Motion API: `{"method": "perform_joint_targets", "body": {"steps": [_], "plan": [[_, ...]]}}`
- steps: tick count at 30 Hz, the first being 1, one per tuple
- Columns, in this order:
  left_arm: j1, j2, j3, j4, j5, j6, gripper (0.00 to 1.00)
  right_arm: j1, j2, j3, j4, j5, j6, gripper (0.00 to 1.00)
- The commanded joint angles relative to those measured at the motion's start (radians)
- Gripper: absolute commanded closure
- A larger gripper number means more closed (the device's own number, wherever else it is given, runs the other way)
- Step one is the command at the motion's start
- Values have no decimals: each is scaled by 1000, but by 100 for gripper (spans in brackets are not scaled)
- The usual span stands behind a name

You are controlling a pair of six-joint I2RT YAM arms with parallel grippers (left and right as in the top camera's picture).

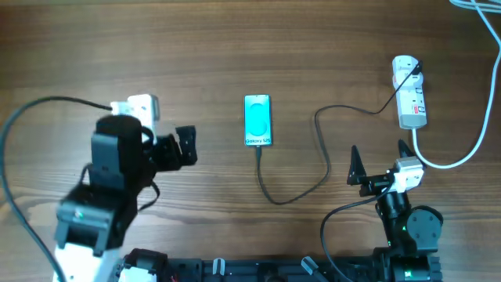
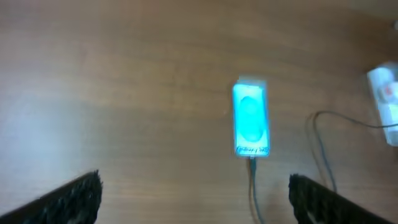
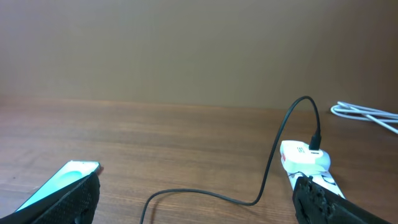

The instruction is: Plug charger to phone and switch on socket

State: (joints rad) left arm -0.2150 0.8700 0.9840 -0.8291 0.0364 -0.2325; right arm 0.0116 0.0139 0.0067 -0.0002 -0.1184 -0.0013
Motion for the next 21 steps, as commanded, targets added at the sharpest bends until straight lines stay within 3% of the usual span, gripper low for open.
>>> {"method": "perform_joint_targets", "body": {"steps": [1,9,21], "plan": [[6,-136,-209,200,98,158,0,4,-10,-2,4,16,8,0],[48,-350,-476,433,98,158,0,4,-10,-2,4,16,8,0],[135,-583,-672,531,97,42,0,4,-10,-2,4,16,8,0]]}}
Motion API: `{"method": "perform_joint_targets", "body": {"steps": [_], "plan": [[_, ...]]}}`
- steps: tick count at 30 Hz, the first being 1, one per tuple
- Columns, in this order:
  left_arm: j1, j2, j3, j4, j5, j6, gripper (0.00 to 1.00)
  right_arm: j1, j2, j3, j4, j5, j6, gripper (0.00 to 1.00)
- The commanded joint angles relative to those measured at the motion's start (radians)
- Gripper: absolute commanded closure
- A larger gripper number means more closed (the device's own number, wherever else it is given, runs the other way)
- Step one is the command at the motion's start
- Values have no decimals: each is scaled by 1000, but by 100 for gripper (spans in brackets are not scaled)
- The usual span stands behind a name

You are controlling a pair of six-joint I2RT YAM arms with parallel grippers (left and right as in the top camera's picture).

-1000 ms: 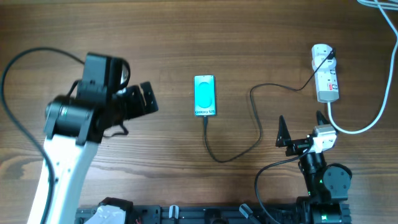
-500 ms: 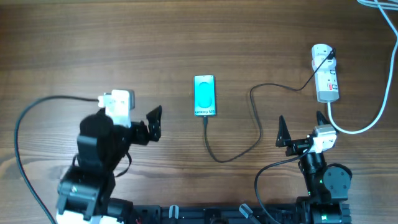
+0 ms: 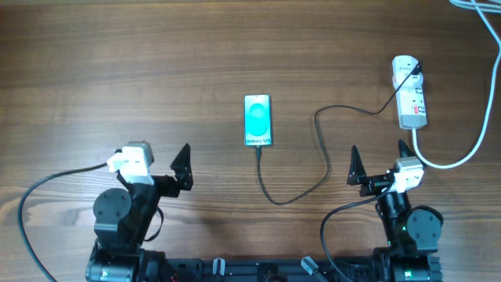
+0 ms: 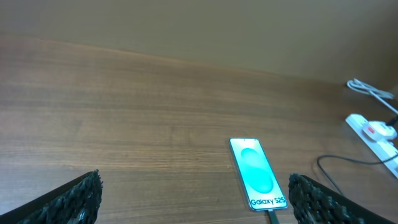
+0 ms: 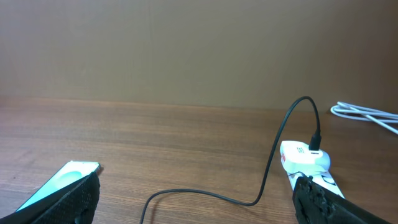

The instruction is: Plug charger to phone and switch on socket

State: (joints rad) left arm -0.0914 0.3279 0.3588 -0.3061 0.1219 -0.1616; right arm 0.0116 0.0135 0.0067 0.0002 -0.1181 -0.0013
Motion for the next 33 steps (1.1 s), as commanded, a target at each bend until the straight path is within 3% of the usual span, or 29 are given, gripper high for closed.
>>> {"method": "perform_joint_targets", "body": {"steps": [1,11,24,33], "plan": [[11,-60,-62,16,9,-29,0,4,-10,-2,3,16,8,0],[79,-172,-177,117,1,-83,0,4,-10,-2,3,16,8,0],[83,-301,-344,360,0,-78,0,4,-10,-2,3,16,8,0],[84,-325,-353,347,-3,2,0,4,-10,-2,3,16,8,0]]}}
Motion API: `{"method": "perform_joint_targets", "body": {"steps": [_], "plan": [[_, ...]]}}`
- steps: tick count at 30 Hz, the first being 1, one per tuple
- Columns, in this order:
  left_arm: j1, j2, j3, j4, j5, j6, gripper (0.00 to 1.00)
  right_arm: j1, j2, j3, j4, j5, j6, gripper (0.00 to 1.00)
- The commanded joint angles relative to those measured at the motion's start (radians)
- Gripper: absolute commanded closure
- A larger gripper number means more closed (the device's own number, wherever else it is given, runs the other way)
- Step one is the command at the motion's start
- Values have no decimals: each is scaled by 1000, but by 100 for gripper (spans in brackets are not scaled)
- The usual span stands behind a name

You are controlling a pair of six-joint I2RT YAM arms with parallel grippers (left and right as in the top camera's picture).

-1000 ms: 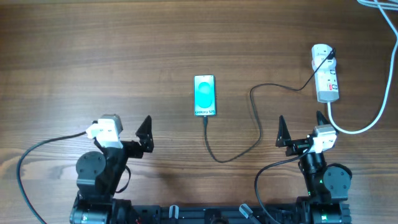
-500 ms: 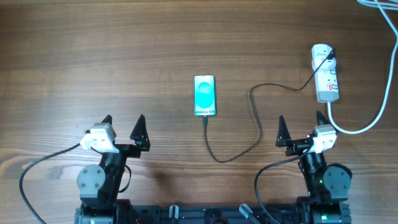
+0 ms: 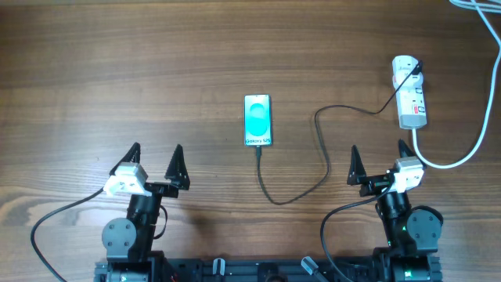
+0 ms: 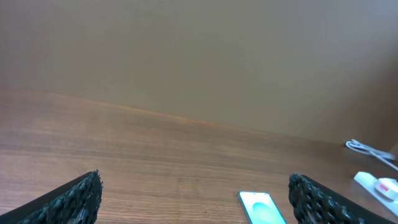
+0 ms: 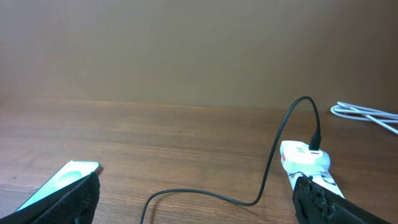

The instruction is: Plug charger to phone and switch on socket

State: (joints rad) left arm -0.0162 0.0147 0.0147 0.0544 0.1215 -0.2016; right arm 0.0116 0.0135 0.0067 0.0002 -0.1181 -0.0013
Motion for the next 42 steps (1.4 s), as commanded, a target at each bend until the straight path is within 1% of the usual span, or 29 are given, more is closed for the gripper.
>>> {"method": "perform_joint_targets", "body": {"steps": [1,4,7,10,18,42], "plan": [[8,-12,-9,-21,-3,42,0,4,-10,-2,3,16,8,0],[8,-12,-9,-39,-23,42,0,4,-10,-2,3,16,8,0],[8,-12,-9,-131,-69,40,0,4,-10,-2,3,16,8,1],[8,-12,-9,-130,-71,42,0,4,-10,-2,3,16,8,0],[8,-12,-9,-131,-79,147,0,4,-10,-2,3,16,8,0],[8,-12,-9,-132,-89,177,0,4,-10,-2,4,16,8,0]]}}
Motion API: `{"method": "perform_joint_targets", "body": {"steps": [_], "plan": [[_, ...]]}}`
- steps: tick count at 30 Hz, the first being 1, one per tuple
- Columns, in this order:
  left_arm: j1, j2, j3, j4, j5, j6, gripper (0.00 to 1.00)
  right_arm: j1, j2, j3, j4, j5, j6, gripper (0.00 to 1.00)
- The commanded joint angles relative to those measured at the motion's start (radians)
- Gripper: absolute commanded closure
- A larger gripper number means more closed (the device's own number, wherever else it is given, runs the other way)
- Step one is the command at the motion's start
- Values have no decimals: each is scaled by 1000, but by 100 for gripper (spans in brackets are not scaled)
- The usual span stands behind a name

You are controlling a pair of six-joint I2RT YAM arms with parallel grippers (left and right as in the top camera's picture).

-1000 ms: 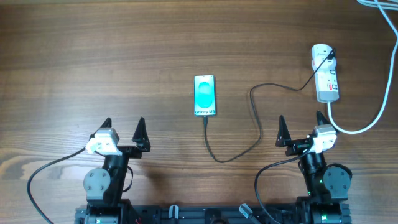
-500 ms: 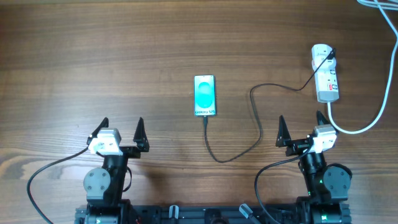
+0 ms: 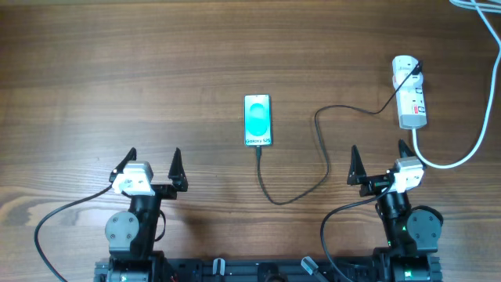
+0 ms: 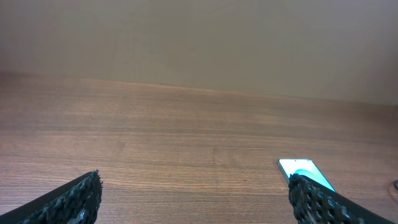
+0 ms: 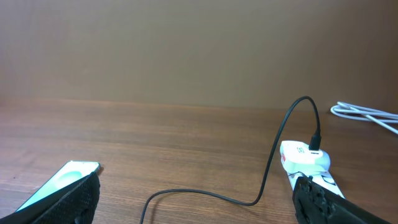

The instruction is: Plug charger to phone and switch on socket

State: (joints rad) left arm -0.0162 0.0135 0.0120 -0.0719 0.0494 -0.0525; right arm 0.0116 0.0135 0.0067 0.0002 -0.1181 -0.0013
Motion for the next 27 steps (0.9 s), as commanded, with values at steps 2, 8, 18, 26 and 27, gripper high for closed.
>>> {"method": "perform_joint_targets", "body": {"steps": [2,8,18,26,27], "plan": [[8,-11,-6,-6,-17,55,0,4,-10,-2,4,16,8,0],[8,-11,-6,-6,-21,68,0,4,-10,-2,4,16,8,0],[37,-11,-6,-7,-26,45,0,4,-10,-2,4,16,8,0],[34,-11,-6,-7,-23,45,0,4,-10,-2,4,16,8,0],[34,-11,-6,-7,-21,46,0,4,-10,-2,4,16,8,0]]}}
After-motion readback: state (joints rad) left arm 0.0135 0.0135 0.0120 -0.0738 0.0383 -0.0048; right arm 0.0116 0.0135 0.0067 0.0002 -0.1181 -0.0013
